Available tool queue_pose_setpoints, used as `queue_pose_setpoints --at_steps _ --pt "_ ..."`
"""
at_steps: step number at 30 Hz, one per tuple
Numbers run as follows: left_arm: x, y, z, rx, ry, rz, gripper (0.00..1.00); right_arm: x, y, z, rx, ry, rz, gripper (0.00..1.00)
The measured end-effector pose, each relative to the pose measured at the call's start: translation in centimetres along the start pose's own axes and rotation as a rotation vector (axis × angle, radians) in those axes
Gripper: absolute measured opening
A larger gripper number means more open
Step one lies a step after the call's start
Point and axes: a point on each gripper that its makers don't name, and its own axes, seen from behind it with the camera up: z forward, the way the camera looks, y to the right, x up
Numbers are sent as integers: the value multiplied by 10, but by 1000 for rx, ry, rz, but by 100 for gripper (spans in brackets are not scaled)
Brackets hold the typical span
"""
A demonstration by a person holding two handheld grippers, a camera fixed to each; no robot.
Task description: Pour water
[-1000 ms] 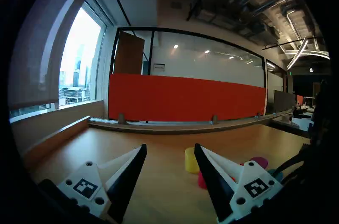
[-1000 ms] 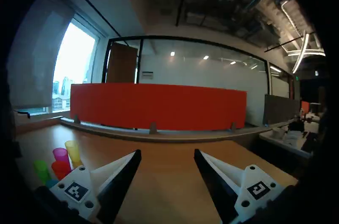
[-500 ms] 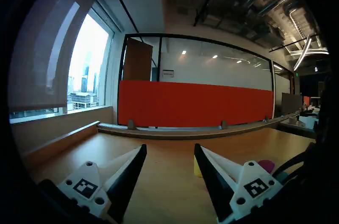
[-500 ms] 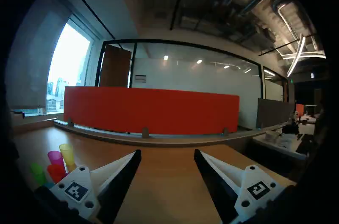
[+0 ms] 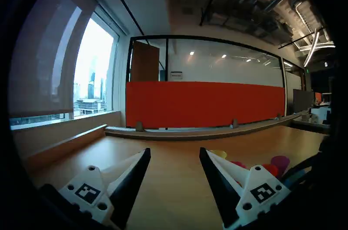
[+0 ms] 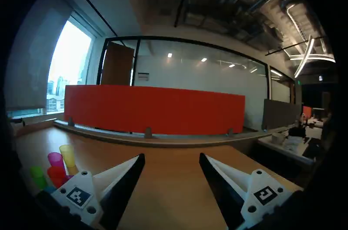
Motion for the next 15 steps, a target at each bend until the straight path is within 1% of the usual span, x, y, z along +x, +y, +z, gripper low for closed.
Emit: queue_pose_setpoints --at_steps 2,5,8,11,15 --pt "-3 -1 -1 6 2 -2 83 3 2 0 -7 4 0 97" --pt "-4 -5 -3 29 13 -12 83 5 6 -1 -17 5 -3 97" --pt "-8 -8 -4 40 17 -24 83 4 8 -1 -24 -4 -4 97" --pt "-12 -9 -4 41 13 -32 83 4 9 -1 -28 -11 -3 97" --pt "-18 -6 -5 43 11 -40 83 2 10 -2 -35 -16 -3 97"
